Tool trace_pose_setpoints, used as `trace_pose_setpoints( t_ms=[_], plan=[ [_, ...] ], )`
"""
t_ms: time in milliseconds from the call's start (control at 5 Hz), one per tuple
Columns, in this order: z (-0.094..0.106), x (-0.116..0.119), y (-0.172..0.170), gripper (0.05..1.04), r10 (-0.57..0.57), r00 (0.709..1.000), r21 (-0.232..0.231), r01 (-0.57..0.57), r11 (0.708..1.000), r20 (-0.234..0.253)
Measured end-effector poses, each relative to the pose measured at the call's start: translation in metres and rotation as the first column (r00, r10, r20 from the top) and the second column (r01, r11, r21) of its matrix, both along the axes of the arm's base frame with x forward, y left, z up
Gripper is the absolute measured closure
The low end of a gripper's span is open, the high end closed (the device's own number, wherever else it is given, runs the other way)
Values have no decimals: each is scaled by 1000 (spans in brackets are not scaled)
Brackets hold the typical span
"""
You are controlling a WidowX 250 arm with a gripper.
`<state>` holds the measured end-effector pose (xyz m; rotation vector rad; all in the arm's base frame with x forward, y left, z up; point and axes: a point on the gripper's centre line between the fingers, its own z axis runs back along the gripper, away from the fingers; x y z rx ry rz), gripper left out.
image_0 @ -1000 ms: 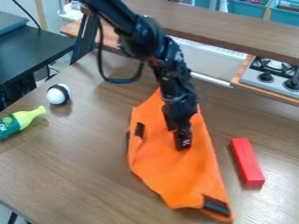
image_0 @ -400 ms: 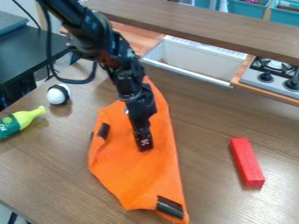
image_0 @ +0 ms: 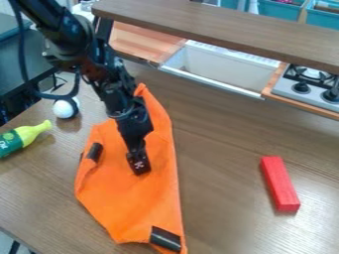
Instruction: Moved the cloth from the right to left
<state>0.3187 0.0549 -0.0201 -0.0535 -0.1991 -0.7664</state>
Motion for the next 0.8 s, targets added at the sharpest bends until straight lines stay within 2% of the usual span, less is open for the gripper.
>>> trace_pose_setpoints(
  t_ms=[400, 800],
  plan=[
    [-1, -10, 11, 83, -18, 1000, 4, 18, 1000, -3],
    [0, 6, -2, 82, 8, 1000, 23, -7, 1000, -23]
  ],
)
